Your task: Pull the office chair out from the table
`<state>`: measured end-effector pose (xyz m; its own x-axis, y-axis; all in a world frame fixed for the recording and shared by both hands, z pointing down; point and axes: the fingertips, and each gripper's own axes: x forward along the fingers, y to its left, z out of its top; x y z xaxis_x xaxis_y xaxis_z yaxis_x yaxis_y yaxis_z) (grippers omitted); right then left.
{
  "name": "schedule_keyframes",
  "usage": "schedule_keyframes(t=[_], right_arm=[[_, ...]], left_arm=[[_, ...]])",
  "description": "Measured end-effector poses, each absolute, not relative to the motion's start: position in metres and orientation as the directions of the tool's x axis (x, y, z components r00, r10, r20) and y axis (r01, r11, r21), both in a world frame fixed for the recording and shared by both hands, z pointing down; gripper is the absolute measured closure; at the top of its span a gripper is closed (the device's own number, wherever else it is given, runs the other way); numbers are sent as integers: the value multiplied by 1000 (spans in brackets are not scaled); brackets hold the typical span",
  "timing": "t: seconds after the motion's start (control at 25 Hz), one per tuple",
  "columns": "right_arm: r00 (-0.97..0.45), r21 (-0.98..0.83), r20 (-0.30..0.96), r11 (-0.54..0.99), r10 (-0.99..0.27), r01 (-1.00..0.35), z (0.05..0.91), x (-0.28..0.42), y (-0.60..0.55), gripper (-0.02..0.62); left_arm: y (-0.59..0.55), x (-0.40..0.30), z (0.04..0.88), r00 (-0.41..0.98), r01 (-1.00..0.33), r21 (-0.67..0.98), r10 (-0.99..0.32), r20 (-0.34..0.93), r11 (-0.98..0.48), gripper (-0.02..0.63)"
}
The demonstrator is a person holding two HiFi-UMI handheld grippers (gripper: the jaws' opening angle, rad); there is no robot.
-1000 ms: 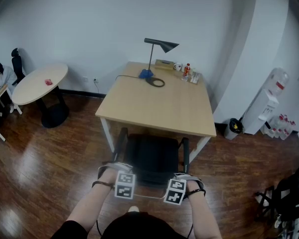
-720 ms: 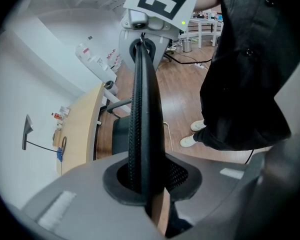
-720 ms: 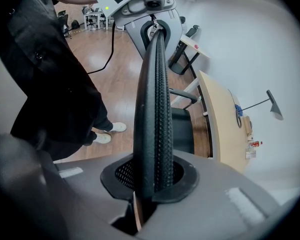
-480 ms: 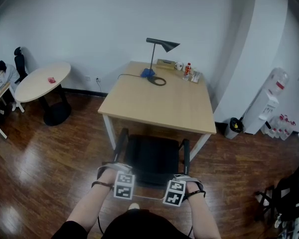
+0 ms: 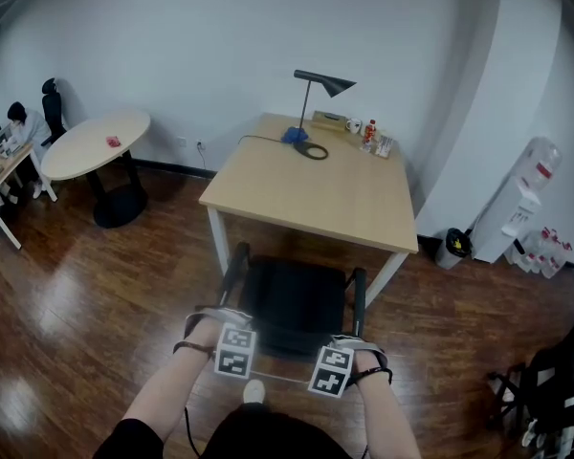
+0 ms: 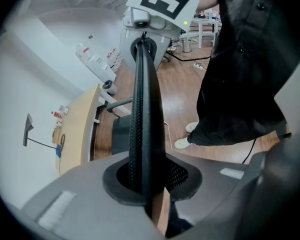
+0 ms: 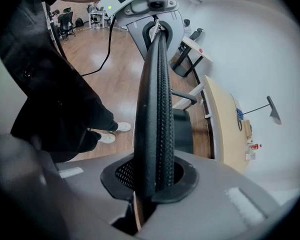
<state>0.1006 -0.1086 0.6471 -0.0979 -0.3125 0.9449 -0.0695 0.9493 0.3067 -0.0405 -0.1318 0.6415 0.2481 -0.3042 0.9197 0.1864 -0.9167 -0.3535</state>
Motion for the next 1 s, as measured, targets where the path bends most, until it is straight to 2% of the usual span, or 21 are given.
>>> schedule_keyframes(t=[1.0], right_arm=[[-101,288,948,950,-300,-120,645,92,-38,532]], left_arm=[[-61,-49,639,253,196,-335,-283,925,-922,549]])
